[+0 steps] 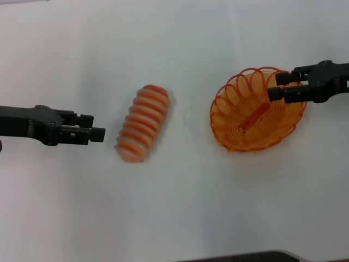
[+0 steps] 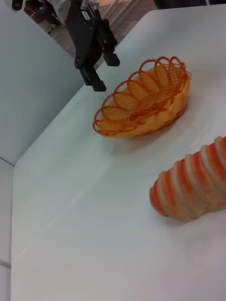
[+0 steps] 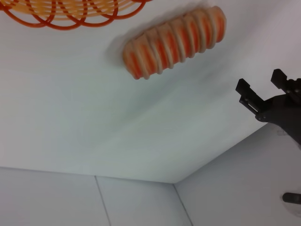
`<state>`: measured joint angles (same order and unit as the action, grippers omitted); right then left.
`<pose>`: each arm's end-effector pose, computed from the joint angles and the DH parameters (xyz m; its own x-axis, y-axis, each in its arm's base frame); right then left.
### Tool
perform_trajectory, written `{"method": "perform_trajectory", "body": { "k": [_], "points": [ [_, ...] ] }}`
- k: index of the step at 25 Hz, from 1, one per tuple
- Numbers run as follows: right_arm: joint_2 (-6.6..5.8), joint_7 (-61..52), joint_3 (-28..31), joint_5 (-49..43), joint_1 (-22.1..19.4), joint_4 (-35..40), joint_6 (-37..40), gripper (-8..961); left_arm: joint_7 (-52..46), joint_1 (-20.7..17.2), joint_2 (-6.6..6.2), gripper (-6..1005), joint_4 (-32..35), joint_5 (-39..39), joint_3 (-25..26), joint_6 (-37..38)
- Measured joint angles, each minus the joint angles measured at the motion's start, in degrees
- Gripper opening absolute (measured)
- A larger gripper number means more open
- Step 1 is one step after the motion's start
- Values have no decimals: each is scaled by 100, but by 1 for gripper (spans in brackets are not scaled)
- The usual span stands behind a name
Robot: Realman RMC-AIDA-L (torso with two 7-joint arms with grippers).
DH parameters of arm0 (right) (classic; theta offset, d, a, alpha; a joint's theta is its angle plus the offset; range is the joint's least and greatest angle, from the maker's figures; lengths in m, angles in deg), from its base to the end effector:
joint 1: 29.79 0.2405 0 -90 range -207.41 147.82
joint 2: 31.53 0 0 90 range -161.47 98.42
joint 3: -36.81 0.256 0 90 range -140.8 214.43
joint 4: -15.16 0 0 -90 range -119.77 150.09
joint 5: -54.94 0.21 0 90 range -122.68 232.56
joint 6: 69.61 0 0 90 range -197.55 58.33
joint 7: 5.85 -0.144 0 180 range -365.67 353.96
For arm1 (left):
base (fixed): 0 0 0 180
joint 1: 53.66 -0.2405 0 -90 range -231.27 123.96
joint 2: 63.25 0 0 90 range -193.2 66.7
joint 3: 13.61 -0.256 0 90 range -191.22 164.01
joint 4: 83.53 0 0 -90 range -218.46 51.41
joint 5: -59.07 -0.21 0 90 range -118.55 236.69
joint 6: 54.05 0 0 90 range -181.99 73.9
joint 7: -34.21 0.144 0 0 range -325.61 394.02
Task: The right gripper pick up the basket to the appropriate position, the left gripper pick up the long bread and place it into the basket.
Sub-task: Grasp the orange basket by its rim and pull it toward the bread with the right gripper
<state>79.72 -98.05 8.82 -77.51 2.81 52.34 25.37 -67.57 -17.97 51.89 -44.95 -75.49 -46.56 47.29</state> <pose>0.3057 0.3300 0.0579 0.7337 -0.5794 -0.3549 -0.6493 -0.7518 -0.1150 -0.2689 0.3211 0.0229 0.6944 0.6745 0.2509 0.6739 -0.7318 0.1020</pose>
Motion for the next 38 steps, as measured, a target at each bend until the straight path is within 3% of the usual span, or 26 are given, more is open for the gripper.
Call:
{"method": "perform_trajectory", "body": {
  "k": [18, 25, 30, 32, 38],
  "points": [
    [10, -62, 50, 134, 33, 47, 72, 632, -8, 17, 0, 674, 1, 0, -9, 4],
    [-91, -1019, 10, 380, 200, 475, -247, 629, -9, 18, 7, 674, 1, 28, 2, 9],
    [-112, -1948, -190, -160, 540, 744, -867, 626, -1, 22, 18, 673, 7, 57, 4, 9],
    [-126, -2313, -248, -779, 792, 747, -1003, 625, -1, 31, 18, 673, 14, 58, 2, 10],
    [-66, -2871, -579, -1628, 1024, 710, -1345, 622, 52, 29, 36, 673, 7, 59, 0, 6]
  ]
}}
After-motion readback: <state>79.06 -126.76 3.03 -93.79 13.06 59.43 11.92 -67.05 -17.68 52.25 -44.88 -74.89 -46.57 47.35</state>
